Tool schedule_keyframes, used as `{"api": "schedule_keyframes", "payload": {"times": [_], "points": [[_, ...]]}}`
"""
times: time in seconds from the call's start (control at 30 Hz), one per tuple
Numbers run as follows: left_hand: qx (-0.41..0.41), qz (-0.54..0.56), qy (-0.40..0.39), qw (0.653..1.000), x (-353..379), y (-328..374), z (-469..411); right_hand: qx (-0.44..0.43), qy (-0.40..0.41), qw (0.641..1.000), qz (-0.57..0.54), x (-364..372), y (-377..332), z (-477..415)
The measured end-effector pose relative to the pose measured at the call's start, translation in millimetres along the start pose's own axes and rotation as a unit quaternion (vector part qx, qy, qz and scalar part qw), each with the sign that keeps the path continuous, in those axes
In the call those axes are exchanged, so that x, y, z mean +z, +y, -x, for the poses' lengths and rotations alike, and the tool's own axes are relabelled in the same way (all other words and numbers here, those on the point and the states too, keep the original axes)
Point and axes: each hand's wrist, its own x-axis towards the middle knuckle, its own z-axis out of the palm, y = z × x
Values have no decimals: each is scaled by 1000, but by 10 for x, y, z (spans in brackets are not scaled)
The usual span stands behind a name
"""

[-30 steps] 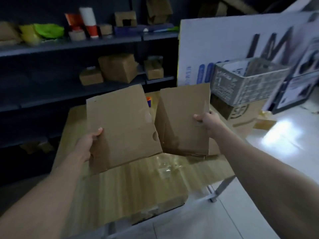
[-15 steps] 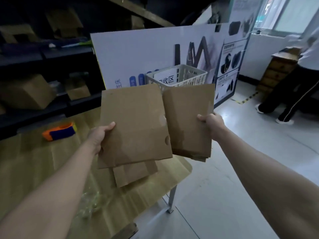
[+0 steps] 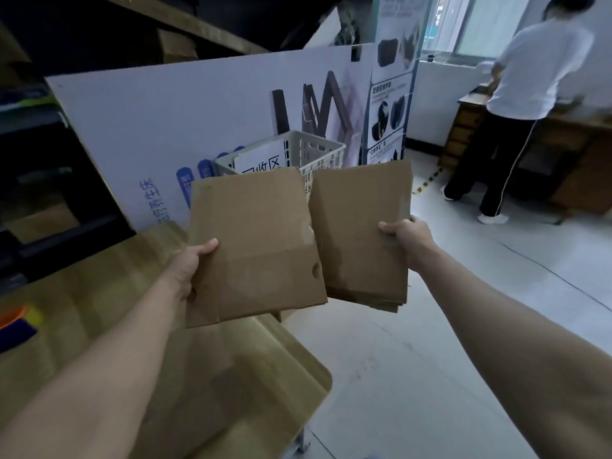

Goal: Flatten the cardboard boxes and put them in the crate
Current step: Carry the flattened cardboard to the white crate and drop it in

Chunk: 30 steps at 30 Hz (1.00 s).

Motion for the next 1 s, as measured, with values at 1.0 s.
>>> {"api": "schedule_keyframes", "payload": {"times": [1.0], "points": [[61, 74, 264, 960, 2643, 760, -2219, -40, -191, 980, 35, -9, -1460, -4457]]}}
